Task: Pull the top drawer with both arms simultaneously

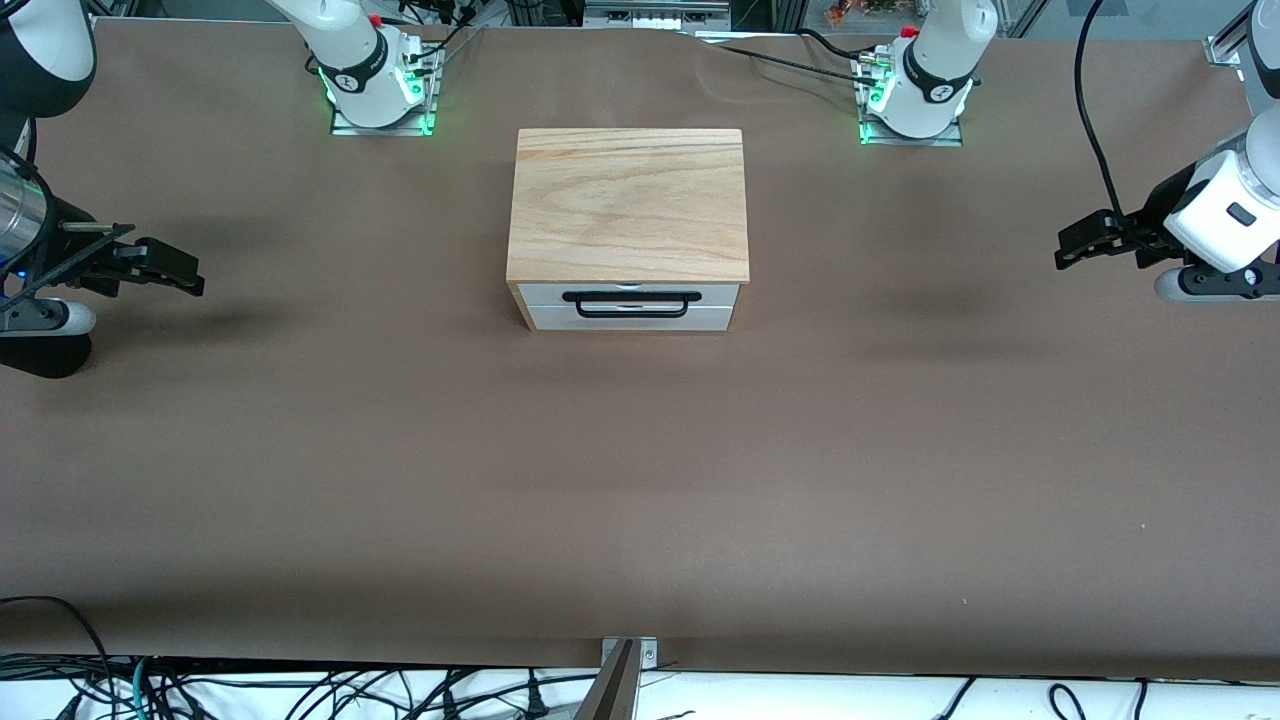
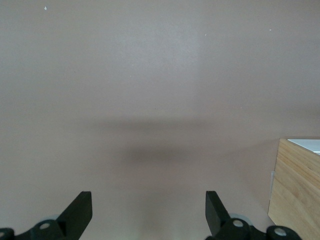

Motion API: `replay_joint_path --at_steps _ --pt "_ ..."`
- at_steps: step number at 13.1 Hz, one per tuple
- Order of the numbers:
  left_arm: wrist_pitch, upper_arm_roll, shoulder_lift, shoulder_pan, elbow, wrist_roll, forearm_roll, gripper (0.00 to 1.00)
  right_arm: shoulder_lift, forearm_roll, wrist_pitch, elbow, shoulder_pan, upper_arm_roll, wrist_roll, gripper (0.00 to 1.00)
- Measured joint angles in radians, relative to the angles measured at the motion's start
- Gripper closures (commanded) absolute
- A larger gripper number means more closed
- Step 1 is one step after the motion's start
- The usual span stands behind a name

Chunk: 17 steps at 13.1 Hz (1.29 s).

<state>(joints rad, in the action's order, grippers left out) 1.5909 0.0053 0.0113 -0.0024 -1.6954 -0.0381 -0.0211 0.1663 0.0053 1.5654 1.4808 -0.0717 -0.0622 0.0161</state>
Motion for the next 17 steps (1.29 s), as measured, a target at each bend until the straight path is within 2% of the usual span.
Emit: replay_joint_path --at_steps 17 --pt "0.0 0.0 0.0 0.0 -0.001 0.0 0.0 0.0 0.016 0.001 -0.04 0.0 -0.009 0.002 0.001 0.0"
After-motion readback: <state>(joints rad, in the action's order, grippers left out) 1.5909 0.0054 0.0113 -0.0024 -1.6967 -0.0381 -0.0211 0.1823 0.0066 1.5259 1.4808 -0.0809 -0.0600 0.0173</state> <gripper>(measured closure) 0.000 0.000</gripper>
